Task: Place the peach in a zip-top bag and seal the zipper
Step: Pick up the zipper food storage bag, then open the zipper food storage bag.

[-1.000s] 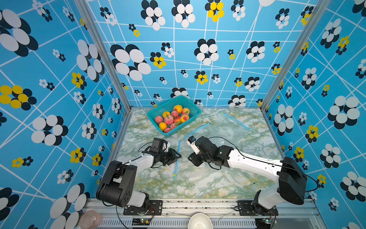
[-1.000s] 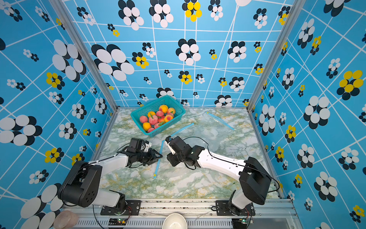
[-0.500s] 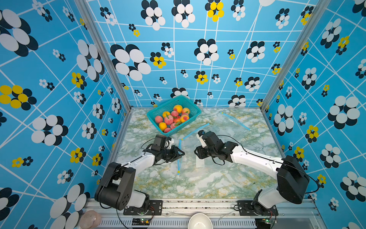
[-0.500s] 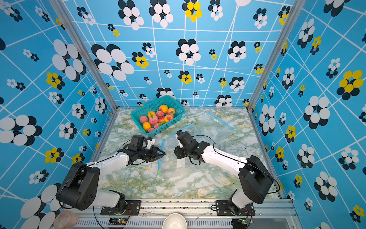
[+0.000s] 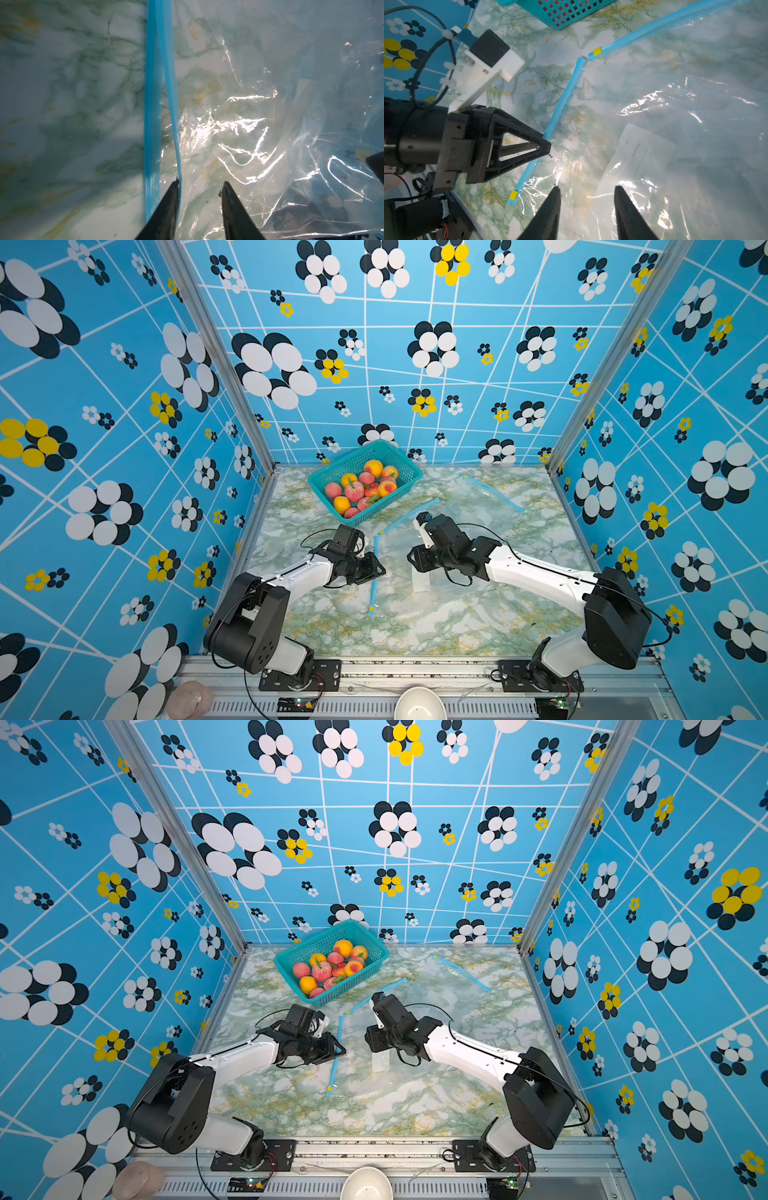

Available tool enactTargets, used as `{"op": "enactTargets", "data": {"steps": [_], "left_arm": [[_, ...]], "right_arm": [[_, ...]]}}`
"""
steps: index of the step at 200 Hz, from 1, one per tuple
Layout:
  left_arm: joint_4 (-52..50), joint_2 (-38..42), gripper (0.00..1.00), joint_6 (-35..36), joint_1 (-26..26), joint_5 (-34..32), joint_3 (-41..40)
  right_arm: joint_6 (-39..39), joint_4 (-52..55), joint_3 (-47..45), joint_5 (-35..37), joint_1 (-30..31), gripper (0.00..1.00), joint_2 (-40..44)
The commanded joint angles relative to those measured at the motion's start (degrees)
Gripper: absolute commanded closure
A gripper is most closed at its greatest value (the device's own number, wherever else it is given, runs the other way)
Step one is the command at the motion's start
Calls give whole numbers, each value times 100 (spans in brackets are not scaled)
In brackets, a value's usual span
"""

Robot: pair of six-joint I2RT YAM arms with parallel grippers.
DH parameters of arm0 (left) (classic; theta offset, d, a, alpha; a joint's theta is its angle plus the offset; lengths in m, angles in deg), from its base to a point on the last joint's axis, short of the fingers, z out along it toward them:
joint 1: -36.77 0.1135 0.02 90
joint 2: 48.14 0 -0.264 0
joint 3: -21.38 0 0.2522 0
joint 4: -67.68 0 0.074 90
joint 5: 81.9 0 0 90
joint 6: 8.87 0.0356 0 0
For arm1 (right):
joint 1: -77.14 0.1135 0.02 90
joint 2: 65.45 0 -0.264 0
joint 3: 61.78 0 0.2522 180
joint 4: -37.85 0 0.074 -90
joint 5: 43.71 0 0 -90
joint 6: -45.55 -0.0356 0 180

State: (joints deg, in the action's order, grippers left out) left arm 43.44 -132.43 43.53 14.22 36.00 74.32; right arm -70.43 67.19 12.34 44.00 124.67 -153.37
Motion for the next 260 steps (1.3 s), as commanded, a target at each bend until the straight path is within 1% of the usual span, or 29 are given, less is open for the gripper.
{"op": "enactTargets", "data": {"steps": [1,15,37,52,73,96,111,127,140,161,183,209,230,260], "left_arm": [[-64,-82,69,227,-83,-336,-70],[53,-60,75,236,-118,-382,-139],[226,94,90,196,-136,-328,-221],[283,374,95,224,-162,-245,-200],[122,961,100,446,-269,-232,37],[-255,1549,100,860,-459,-345,608],[-447,1746,100,1122,-601,-365,1012],[-669,1735,100,1342,-784,-461,1429],[-813,1630,100,1460,-963,-515,1741],[-1030,1500,100,1582,-1315,-926,2150],[-1125,1378,100,1566,-1534,-1211,2427],[-1183,1211,100,1540,-1763,-1430,2634],[-1278,1052,100,1439,-1786,-1547,2792],[-1544,842,100,1361,-1779,-1804,2995]], "right_arm": [[-83,-76,-83,-27,-15,55,162],[-93,-69,-58,-35,-16,55,153],[-161,31,33,-44,-15,55,105],[-274,292,241,-27,-15,54,44],[-467,774,653,-5,-33,52,45],[-645,1308,1268,45,-229,45,231],[-746,1536,1677,10,-379,44,347],[-647,1825,2194,28,-402,43,390],[-642,1967,2500,-92,-407,43,374],[-750,2166,2870,-81,-395,43,379],[-844,2276,2896,218,-395,43,540],[-970,2258,2718,228,-378,45,636],[-1037,2300,2563,350,-308,46,672],[-1109,2086,2199,362,-221,46,933]]}}
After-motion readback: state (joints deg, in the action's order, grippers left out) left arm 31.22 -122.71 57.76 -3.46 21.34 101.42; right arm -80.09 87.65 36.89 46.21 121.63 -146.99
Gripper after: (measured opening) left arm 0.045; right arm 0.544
